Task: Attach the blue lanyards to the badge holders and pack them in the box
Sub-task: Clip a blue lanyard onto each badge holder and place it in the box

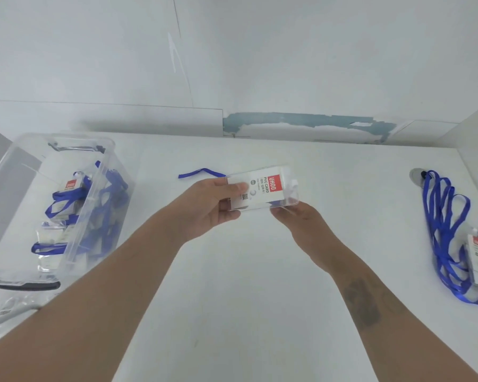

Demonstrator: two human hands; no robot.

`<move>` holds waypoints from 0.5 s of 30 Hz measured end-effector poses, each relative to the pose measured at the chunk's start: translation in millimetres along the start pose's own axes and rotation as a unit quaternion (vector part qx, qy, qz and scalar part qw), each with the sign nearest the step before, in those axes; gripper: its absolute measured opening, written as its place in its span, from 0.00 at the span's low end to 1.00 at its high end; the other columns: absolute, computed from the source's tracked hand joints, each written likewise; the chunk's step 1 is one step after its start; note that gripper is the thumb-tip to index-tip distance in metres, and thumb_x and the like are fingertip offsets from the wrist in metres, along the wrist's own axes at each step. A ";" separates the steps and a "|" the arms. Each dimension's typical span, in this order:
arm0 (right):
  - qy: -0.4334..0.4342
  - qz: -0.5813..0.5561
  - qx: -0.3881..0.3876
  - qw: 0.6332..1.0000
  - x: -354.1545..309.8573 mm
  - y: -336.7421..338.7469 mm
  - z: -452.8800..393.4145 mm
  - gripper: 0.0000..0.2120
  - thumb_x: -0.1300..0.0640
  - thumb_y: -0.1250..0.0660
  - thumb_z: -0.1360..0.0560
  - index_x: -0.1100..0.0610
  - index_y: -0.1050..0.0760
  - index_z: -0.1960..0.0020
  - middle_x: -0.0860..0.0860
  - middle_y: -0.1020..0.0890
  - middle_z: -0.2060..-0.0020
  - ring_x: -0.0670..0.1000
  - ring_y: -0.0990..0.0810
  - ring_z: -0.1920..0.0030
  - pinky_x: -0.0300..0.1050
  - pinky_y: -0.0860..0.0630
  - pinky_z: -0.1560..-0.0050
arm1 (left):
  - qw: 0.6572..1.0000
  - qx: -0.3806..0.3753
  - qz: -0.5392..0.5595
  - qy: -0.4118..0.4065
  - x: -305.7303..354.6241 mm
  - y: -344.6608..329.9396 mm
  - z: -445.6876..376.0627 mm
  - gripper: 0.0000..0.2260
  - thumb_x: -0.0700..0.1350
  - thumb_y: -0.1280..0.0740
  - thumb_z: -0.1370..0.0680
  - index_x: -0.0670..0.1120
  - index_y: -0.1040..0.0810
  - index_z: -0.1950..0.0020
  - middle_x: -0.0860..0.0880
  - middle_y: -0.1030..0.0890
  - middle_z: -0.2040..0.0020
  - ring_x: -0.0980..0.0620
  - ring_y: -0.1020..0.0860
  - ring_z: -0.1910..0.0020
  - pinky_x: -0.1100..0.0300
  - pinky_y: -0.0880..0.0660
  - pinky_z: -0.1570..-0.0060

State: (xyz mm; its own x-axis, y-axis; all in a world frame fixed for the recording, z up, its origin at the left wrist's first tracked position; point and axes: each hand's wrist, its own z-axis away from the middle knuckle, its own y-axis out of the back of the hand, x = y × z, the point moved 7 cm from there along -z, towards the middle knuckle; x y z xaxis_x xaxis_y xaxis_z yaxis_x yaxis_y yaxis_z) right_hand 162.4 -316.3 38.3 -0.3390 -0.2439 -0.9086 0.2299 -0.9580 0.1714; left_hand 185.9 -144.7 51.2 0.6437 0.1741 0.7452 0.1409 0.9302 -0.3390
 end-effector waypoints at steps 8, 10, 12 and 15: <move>0.026 0.225 -0.078 0.971 -32.4 -49.4 11.3 0.12 0.50 0.44 0.18 0.48 0.21 0.47 0.43 0.19 0.61 0.42 0.24 0.60 0.36 0.29 0.58 | 0.968 0.165 -0.150 -0.118 25.0 15.6 4.0 0.04 0.41 0.28 0.23 0.50 0.17 0.53 0.52 0.13 0.57 0.53 0.15 0.57 0.61 0.18 0.60; 0.043 0.314 -0.094 0.944 -45.7 -48.8 15.6 0.13 0.48 0.43 0.18 0.50 0.22 0.50 0.46 0.20 0.62 0.45 0.23 0.60 0.43 0.26 0.56 | 0.943 0.184 -0.232 -0.150 31.1 14.5 8.4 0.08 0.41 0.29 0.24 0.54 0.18 0.57 0.56 0.15 0.61 0.57 0.16 0.60 0.63 0.18 0.62; 0.064 0.369 -0.093 0.923 -64.3 -43.8 17.4 0.13 0.46 0.41 0.20 0.52 0.22 0.54 0.50 0.20 0.62 0.50 0.22 0.59 0.48 0.26 0.56 | 0.923 0.185 -0.299 -0.157 31.6 14.9 10.9 0.08 0.41 0.29 0.24 0.54 0.17 0.59 0.56 0.15 0.63 0.53 0.16 0.61 0.58 0.18 0.60; 0.099 0.394 -0.068 0.911 -92.5 -28.2 12.7 0.13 0.45 0.37 0.23 0.51 0.22 0.59 0.48 0.21 0.66 0.48 0.24 0.63 0.45 0.29 0.61 | 0.912 0.137 -0.364 -0.131 26.5 13.8 15.0 0.04 0.43 0.30 0.24 0.49 0.14 0.55 0.51 0.14 0.60 0.46 0.16 0.57 0.53 0.19 0.56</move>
State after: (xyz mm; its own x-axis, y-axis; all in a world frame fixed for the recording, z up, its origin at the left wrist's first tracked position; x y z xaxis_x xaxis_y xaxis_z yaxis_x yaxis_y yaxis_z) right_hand 175.7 -268.6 122.4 0.1493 -0.8032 -0.5766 0.4458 -0.4658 0.7644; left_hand 193.6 -122.4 74.9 0.2480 -0.4838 0.8393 0.2438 0.8697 0.4292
